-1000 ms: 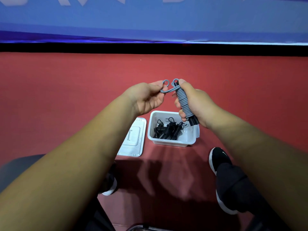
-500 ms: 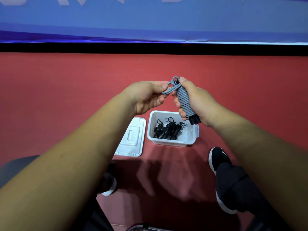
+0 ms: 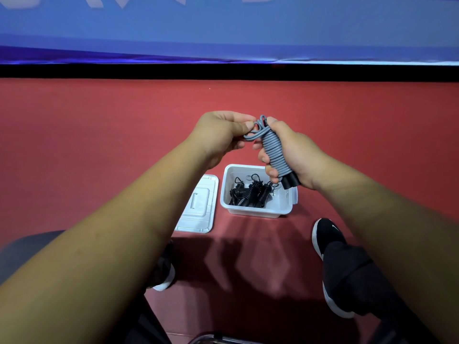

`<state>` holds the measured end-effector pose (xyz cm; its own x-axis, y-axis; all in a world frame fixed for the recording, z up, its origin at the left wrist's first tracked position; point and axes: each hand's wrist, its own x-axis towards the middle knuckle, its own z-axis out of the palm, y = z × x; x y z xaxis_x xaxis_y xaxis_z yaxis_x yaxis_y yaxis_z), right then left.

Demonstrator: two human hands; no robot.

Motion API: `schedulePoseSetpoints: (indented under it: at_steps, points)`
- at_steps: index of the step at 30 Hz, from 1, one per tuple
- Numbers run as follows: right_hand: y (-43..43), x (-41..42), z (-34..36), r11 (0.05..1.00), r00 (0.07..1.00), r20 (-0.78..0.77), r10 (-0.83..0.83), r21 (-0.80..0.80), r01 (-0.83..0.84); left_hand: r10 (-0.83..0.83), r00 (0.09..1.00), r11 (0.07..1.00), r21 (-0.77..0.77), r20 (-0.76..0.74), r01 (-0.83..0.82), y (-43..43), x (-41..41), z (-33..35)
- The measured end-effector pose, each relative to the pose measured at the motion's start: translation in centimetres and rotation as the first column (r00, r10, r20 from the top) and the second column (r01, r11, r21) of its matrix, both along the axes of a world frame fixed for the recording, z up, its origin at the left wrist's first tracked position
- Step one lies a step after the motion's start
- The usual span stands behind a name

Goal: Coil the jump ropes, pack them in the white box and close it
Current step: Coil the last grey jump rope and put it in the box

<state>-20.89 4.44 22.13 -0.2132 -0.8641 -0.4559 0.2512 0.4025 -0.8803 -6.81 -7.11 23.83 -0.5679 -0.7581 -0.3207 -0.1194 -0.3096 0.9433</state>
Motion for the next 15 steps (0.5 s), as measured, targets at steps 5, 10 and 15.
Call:
schedulePoseSetpoints:
  at_steps: [5, 10, 15]
  points:
    - [-0.01, 0.14, -0.12, 0.999, 0.996, -0.083, -0.028, 0.013, 0.030, 0.070, 0.997, 0.997, -0.022, 0.044, -0.069, 0.53, -0.49, -0.05]
    - [-0.16, 0.12, -0.17, 0.999, 0.990, -0.131, -0.042, 0.011, 0.044, 0.112, 0.993, 0.994, 0.019, 0.028, -0.112, 0.90, -0.66, 0.07]
    - [-0.32, -0.08, -0.32, 0.999, 0.981, -0.194, -0.028, 0.018, 0.032, 0.098, 0.995, 0.995, 0.030, 0.002, -0.098, 1.08, -0.58, 0.20]
